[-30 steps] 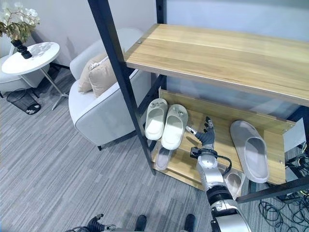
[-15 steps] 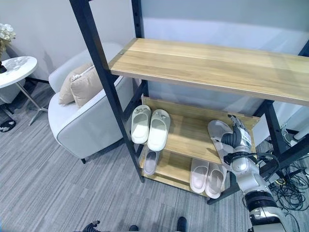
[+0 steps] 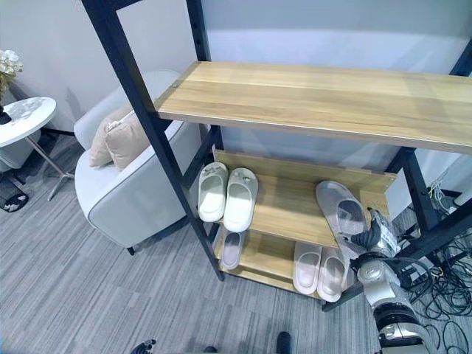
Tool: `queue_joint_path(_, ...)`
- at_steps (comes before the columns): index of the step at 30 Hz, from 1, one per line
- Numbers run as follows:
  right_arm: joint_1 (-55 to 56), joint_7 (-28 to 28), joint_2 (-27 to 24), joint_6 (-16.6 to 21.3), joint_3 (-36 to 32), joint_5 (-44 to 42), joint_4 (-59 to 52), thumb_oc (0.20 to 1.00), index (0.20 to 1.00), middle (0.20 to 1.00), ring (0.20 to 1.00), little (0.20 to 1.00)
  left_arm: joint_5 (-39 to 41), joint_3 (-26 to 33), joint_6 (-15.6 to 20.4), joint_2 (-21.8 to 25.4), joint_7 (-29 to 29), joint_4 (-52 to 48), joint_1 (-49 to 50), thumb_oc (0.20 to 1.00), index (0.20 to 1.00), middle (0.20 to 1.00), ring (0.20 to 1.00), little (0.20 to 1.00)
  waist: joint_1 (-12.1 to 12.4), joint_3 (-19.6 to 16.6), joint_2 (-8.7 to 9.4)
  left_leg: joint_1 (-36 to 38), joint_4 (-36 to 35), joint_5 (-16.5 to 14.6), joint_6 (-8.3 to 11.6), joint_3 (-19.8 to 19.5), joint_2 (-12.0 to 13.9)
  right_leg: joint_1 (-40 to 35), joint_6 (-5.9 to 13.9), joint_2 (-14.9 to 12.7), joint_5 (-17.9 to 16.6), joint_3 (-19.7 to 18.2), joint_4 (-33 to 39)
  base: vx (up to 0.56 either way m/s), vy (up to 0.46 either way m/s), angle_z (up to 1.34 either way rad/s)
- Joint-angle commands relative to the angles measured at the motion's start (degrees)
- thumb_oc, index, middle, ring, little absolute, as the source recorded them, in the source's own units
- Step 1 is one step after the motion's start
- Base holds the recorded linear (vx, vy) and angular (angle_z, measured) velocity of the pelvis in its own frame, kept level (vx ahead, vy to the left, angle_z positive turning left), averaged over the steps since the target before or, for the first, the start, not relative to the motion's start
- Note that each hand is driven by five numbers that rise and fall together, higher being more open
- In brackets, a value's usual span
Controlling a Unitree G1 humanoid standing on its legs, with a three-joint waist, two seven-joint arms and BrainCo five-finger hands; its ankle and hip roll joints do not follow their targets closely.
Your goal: Arrange the slippers neatly on the shoe rack.
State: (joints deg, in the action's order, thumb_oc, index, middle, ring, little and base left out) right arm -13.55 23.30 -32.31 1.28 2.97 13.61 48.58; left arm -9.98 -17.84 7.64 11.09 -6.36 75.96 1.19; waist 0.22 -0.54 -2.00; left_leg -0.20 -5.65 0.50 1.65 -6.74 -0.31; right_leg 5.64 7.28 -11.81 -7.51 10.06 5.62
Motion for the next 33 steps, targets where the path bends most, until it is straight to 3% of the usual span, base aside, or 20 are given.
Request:
queue_joint_path(1, -4.3, 0.9, -0.3, 0.7, -0.5, -3.5, -0.3, 1.000, 1.000, 1.000, 1.000, 1.000, 1.8, -0.4, -0.3, -1.4, 0.2, 5.2, -3.5, 1.000, 1.000, 1.000, 1.000, 1.000, 0.6, 2.0, 1.70, -0.5, 0.6, -4.1, 0.71, 3.8, 0.5, -7.1, 3.63, -2.2, 6.4, 0.4, -0.6, 0.00, 0.000, 0.00)
queue_joint_path(13, -5.5, -1.8, 2.5, -0.2, 2.8, -5.1, -1.1, 1.000, 1.000, 1.000, 1.000, 1.000, 3.0, -0.1, -1.3, -1.5, 0.3, 5.3, -4.1, 1.000, 1.000, 1.000, 1.000, 1.000, 0.4, 2.0, 2.27, -0.2, 0.6, -4.2, 0.71, 4.4, 0.8, -6.8, 3.49, -1.9, 6.4, 0.0, -0.6, 0.00, 0.000, 0.00)
queue_joint_path(14, -5.5, -2.1, 2.7, -0.9, 3.6, -3.1, -2.7, 0.511, 0.511, 0.511, 0.511, 0.511, 2.9, 0.0, -1.4, -1.6, 0.4, 5.3, -4.0, 1.000, 1.000, 1.000, 1.000, 1.000, 0.4, 2.0, 2.30, -0.1, 0.6, -4.2, 0.69, 4.5, 0.8, -6.8, 3.49, -1.9, 6.3, -0.1, -0.6, 0.00, 0.000, 0.00)
queue_joint_path(16, -4.9, -2.3, 3.4, -2.1, 4.0, -0.2, -5.5, 0.200, 0.200, 0.200, 0.200, 0.200, 2.9, 0.1, -1.6, -1.9, 0.4, 5.2, -4.3, 1.000, 1.000, 1.000, 1.000, 1.000, 0.4, 2.0, 2.46, 0.0, 0.6, -4.3, 0.63, 4.5, 0.8, -6.9, 3.45, -1.9, 6.3, -0.2, -0.6, 0.01, 0.000, -0.04)
queue_joint_path(23, -0.7, -2.7, 2.7, -7.4, 3.0, 15.5, -15.3, 0.200, 0.200, 0.200, 0.200, 0.200, 1.8, 0.9, -1.6, -2.3, 0.8, 3.9, -5.7, 1.000, 1.000, 1.000, 1.000, 1.000, -0.1, 2.2, 2.39, 0.1, 0.6, -4.7, 0.47, 4.6, 0.8, -6.9, 3.49, -1.9, 6.3, -0.3, -0.6, 0.00, 0.000, -0.01)
queue_joint_path(27, 2.8, -1.8, 4.6, -6.9, 0.3, 16.1, -22.7, 0.200, 0.200, 0.200, 0.200, 0.200, 1.4, 1.1, -1.7, -2.9, 1.1, 4.0, -5.9, 1.000, 1.000, 1.000, 1.000, 1.000, -0.6, 2.3, 2.45, 0.1, 0.6, -4.8, 0.30, 4.8, 0.8, -6.8, 3.49, -1.9, 6.3, -0.7, -0.6, 0.00, 0.000, 0.00)
queue_joint_path(32, 4.3, 0.1, 6.7, -4.6, 2.1, 13.4, -19.0, 0.200, 0.200, 0.200, 0.200, 0.200, 1.3, 1.2, -1.1, -2.4, 0.5, 4.0, -5.3, 1.000, 1.000, 1.000, 1.000, 1.000, -0.7, 2.2, 2.55, 0.3, 0.6, -4.7, 0.25, 4.9, 0.7, -6.9, 3.49, -1.8, 6.2, -0.9, -0.6, -0.01, 0.014, -0.05)
queue_joint_path(33, 5.0, -0.1, 7.3, -4.1, 3.0, 11.2, -13.2, 1.000, 1.000, 1.000, 1.000, 1.000, 1.4, 1.6, -1.0, -2.1, 0.4, 4.1, -5.1, 1.000, 1.000, 1.000, 1.000, 1.000, -0.6, 2.3, 2.64, 0.3, 0.6, -4.7, 0.32, 4.9, 0.8, -6.9, 3.54, -1.8, 6.1, -0.8, -0.6, 0.00, 0.000, 0.00)
